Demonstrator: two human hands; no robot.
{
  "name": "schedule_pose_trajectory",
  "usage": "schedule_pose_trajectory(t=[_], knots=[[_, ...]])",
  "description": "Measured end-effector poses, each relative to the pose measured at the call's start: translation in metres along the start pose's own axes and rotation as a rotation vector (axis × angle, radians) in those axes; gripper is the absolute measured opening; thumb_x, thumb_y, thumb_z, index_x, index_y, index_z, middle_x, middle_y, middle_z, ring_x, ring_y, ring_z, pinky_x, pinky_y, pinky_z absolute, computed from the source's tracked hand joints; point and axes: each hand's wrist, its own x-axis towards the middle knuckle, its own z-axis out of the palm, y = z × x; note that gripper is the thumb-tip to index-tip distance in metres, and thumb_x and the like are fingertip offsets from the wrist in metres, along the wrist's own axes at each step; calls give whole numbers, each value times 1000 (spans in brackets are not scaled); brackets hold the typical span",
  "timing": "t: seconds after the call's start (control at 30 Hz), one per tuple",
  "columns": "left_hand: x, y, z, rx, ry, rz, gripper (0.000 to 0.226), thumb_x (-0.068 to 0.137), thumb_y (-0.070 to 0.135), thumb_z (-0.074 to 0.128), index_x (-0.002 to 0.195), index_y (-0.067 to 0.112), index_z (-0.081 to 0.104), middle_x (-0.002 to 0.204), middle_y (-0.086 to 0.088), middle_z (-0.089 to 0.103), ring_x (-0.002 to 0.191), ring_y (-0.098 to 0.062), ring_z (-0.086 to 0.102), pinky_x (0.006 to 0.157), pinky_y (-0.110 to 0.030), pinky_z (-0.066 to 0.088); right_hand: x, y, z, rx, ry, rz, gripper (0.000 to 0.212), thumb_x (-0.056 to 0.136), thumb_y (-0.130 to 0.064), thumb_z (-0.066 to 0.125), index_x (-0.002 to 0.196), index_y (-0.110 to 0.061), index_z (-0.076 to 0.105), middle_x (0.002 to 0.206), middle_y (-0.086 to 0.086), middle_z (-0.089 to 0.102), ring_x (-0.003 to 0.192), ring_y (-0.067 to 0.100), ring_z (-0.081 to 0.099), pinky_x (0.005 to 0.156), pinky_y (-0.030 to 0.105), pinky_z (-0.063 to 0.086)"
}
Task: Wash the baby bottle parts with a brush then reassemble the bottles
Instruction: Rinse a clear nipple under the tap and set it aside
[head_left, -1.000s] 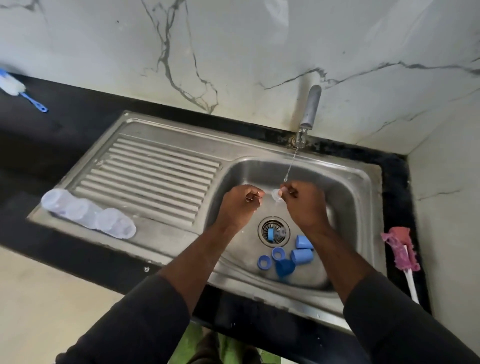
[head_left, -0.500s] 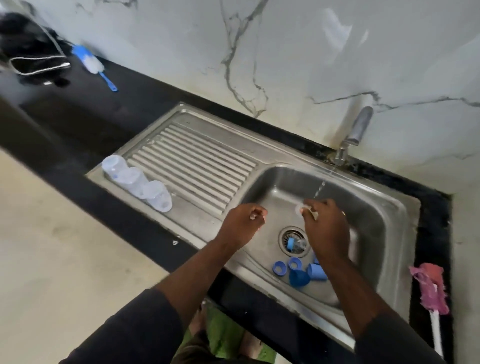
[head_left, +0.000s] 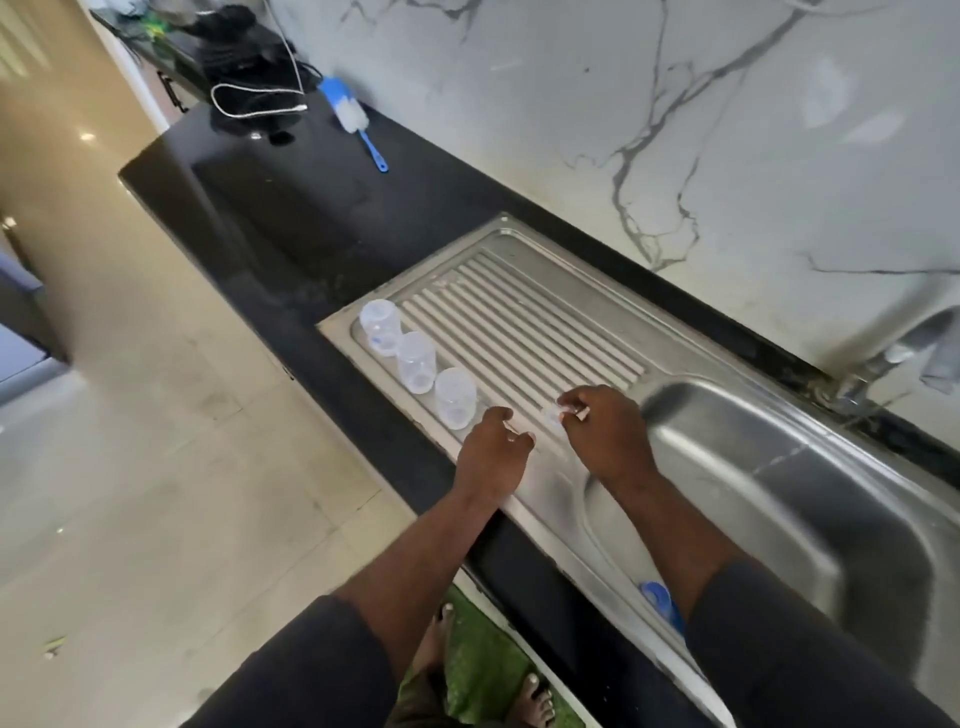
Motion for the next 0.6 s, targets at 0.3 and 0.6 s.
schedule_pose_trajectory(t=[0.3, 0.6], knots=[[26, 0, -3, -53, 6, 8, 51, 93, 26, 58, 142, 16, 46, 127, -8, 58, 103, -33, 67, 88, -47, 56, 78, -37, 54, -193, -161, -111, 21, 88, -16, 63, 106, -21, 71, 106, -1, 66, 96, 20, 65, 79, 37, 54], [30, -12, 3, 3, 4, -18, 39, 92, 21, 58, 130, 14, 56, 118, -9, 64, 111, -22, 61, 81, -24, 41, 99, -30, 75, -277, -225, -125, 25, 90, -16, 59, 113, -20, 70, 114, 1, 64, 105, 25, 63, 83, 37, 52]])
